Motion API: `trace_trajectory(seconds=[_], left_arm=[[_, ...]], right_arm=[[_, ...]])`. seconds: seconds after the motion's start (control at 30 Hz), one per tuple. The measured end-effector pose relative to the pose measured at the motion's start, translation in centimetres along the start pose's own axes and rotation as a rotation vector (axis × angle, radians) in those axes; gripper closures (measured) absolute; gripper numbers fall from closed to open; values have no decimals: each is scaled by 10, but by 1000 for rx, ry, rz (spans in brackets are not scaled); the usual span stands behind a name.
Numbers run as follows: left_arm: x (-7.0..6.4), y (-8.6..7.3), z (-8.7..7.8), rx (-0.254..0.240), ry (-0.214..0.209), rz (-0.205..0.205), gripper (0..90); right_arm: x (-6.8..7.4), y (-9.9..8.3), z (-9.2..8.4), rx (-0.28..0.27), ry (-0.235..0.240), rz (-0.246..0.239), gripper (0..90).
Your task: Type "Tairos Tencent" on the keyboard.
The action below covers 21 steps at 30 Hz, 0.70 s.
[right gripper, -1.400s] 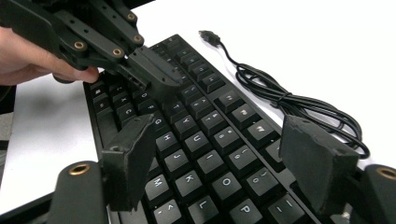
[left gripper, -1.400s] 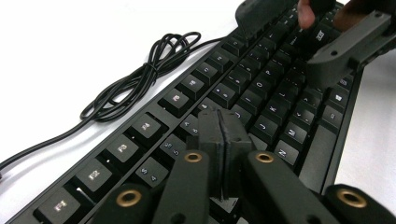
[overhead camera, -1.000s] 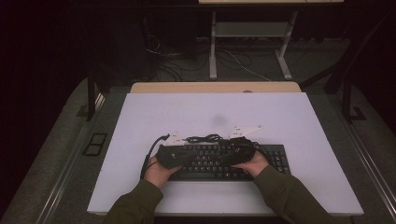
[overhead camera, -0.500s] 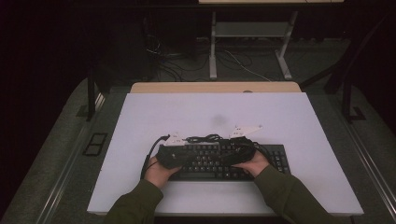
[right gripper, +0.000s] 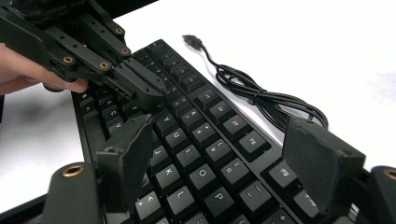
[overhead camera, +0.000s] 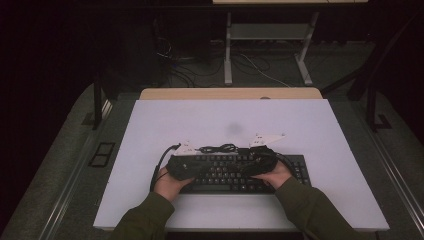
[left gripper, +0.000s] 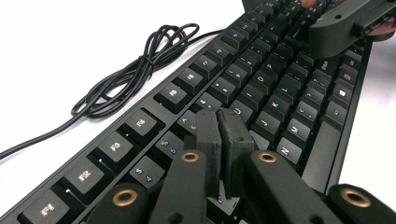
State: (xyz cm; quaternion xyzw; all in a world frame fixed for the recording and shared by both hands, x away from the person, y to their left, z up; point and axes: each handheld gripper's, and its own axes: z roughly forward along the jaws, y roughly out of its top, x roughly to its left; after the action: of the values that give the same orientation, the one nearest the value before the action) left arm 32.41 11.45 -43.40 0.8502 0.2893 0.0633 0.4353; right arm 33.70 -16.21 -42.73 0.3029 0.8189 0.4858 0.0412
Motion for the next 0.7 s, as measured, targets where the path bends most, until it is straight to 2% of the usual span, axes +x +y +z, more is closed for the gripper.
trace_trajectory(seconds=[0.2,0.3,0.5,0.7], left_arm=[[0,2,-2,-6,4,0,810],[1,1,-4,-3,5,-4,757],[3,-1,-9,-7,21,1,611],[2,-4,-13,-14,11,-19,465]], right_arm=[[-3,0,-5,-11,-8,-10,193],[-5,-1,-8,-11,-12,2,186],[-8,-3,-13,-22,-22,3,177],[-9,-7,-20,-24,-30,-5,164]])
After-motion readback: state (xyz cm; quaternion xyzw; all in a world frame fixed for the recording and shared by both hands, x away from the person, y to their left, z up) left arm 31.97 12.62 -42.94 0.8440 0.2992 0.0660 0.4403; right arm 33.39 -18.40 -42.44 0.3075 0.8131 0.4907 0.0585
